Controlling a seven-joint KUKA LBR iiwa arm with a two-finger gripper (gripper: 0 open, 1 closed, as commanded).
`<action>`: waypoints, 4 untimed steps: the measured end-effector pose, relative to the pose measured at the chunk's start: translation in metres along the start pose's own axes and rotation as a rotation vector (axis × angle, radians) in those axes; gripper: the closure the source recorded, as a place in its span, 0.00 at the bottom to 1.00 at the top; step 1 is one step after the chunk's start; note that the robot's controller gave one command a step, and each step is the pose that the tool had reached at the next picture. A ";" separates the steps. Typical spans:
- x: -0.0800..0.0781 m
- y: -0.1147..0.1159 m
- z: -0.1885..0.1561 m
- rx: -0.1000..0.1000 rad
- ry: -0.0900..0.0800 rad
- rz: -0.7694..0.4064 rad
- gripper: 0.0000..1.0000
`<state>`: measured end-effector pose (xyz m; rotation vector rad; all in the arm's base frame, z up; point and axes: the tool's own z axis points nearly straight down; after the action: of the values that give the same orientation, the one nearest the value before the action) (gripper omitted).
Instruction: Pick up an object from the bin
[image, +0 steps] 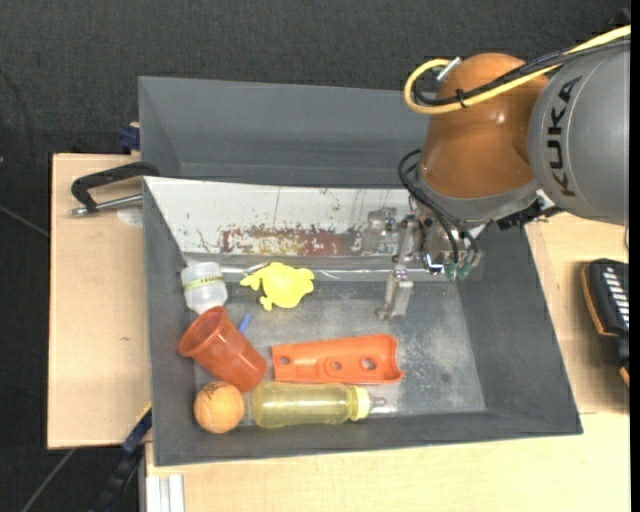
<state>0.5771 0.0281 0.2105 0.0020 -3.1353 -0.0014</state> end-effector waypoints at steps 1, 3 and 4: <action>-0.001 0.000 -0.005 -0.001 -0.009 0.001 0.00; -0.010 0.006 0.082 -0.002 -0.006 0.079 0.00; 0.002 0.016 0.109 -0.002 -0.011 0.065 0.00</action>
Offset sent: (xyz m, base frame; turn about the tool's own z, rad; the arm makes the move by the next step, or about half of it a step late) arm -0.0098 0.0179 -0.1132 -0.0568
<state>0.5745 0.0442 0.1013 -0.1009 -3.1446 -0.0039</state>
